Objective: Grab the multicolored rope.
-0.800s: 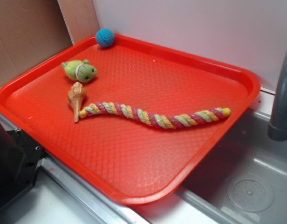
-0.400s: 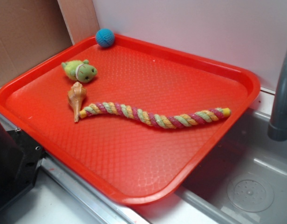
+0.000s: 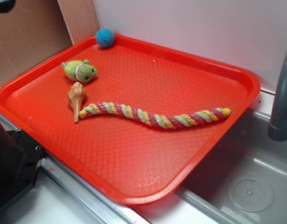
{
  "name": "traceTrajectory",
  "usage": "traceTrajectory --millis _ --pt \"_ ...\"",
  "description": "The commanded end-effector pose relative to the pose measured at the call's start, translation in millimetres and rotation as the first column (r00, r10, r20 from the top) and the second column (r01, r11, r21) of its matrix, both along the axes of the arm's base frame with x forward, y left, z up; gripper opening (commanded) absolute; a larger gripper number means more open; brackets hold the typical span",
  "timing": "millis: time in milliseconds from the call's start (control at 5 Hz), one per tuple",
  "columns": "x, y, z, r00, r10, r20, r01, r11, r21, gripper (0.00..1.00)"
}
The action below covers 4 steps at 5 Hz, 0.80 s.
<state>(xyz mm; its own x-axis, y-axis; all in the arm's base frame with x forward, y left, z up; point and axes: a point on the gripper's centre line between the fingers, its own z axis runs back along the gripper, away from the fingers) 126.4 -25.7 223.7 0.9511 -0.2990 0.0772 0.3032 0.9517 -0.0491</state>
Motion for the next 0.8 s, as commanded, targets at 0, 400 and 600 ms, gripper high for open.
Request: traceTrajectory --millis 0,400,600 --pt "38 -8 -26 0.887 -0.450 0.104 0.451 0.893 0.014 1.00" --pt "84 -20 -79 0.746 -0.654 0.123 0.654 0.755 0.045 1.00" --pt "91 -28 -110 0.689 -0.719 0.091 0.720 0.693 0.019 1.00"
